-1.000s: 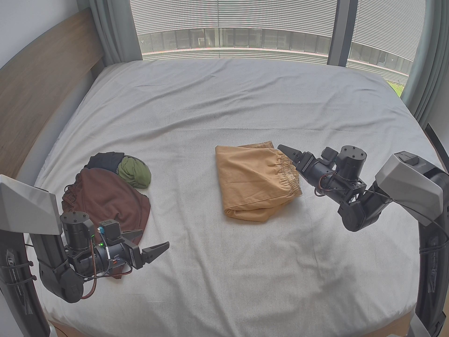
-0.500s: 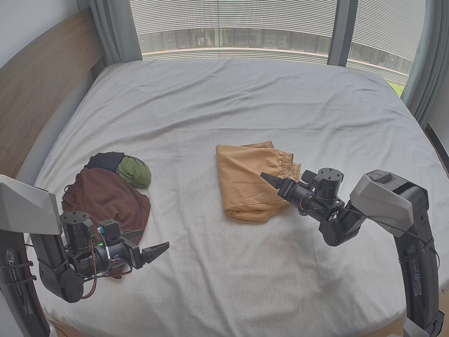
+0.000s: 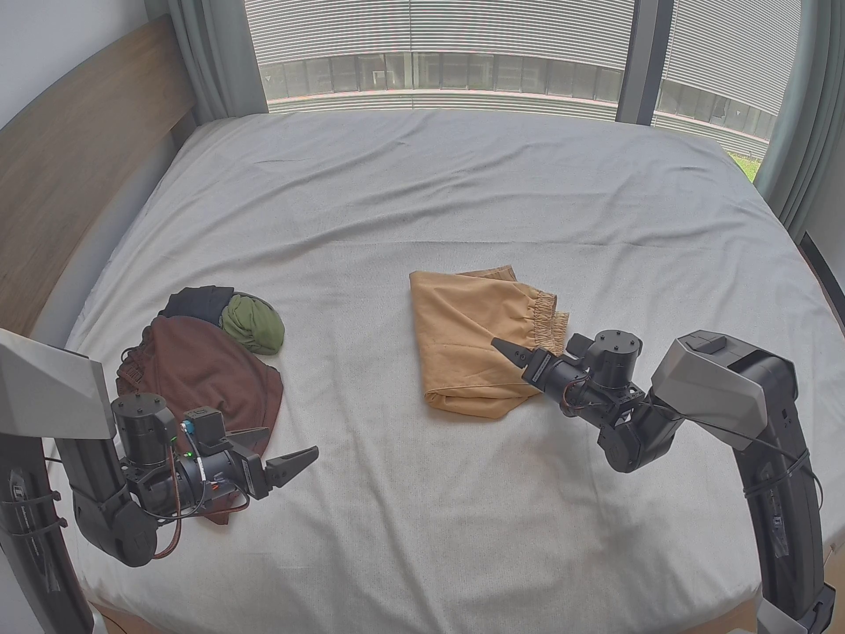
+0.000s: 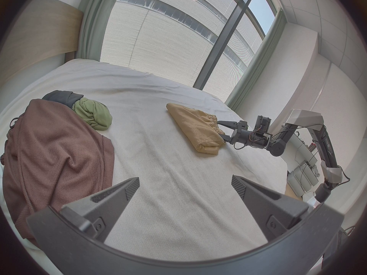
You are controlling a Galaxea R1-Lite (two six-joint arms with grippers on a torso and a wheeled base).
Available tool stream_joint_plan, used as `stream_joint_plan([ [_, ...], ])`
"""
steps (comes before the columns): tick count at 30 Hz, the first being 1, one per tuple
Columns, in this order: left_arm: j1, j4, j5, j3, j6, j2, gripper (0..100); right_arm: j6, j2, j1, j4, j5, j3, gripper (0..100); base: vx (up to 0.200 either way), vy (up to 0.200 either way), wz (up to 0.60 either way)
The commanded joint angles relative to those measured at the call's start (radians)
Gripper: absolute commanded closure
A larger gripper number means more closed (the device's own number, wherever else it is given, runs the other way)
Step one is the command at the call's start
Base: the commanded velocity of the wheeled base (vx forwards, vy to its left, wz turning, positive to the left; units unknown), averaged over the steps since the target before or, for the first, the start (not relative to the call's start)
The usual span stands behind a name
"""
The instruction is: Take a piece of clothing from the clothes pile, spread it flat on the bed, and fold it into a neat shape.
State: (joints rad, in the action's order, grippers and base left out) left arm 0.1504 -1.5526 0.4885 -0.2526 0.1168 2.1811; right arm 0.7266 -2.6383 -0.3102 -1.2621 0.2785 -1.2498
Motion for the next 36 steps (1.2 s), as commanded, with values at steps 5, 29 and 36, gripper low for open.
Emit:
stream_joint_plan([
  [5,0.047,0.000,0.032,0.009,0.069,-0.241,0,-0.006,0.366,-0.010,-0.076,-0.030,0.251,0,0.000,0.000,0.00],
  [29,0.038,0.439,0.030,0.253,-0.031,-1.054,0,-0.501,1.153,0.034,-0.212,-0.001,1.138,0,0.000,0.000,0.00],
  [36,0.043,0.743,0.038,0.253,-0.028,-1.314,0,-0.503,1.265,0.099,-0.215,-0.001,1.247,0,0.000,0.000,0.00],
])
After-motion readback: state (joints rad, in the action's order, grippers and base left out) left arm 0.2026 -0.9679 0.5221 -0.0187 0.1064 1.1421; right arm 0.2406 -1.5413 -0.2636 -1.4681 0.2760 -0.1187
